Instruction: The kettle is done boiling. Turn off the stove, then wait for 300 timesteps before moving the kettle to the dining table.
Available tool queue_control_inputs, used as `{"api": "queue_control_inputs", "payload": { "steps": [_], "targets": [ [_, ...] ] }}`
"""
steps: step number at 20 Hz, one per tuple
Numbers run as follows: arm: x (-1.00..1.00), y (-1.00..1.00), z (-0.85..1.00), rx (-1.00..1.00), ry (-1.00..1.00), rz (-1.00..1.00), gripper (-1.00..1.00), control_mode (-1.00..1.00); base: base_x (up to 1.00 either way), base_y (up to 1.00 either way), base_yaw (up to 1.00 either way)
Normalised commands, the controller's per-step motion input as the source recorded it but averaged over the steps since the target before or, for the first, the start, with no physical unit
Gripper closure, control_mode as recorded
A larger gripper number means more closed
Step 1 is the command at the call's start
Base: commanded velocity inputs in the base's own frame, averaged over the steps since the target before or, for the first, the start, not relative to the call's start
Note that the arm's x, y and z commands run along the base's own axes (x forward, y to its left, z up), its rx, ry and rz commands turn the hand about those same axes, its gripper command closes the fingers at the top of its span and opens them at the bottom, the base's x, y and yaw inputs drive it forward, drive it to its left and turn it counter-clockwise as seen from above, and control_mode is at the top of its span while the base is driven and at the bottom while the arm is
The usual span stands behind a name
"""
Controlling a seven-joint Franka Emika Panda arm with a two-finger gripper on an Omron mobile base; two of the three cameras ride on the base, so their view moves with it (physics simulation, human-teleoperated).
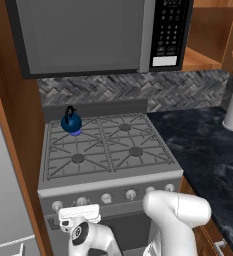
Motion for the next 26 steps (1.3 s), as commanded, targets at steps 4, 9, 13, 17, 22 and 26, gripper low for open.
{"api": "queue_control_inputs", "payload": {
  "steps": [4,9,13,17,22,26],
  "targets": [
    [0.0,-0.01,0.0,0.01,0.0,0.0,1.0,-1.0,0.0,0.0,0.0],
    [0.0,-0.12,0.0,0.07,0.0,0.0,1.0,-1.0,0.0,0.0,0.0],
    [0.0,-0.09,-0.04,0.15,-0.01,0.0,1.0,-1.0,0.0,0.0,0.0],
    [-0.04,-0.1,-0.07,0.26,-0.02,-0.02,1.0,-1.0,0.0,0.0,0.0],
    [-0.06,-0.04,-0.09,0.27,0.0,-0.03,1.0,-1.0,0.0,0.0,0.0],
    [-0.17,-0.05,-0.12,0.31,-0.01,-0.01,1.0,-1.0,0.0,0.0,0.0]
  ]
}}
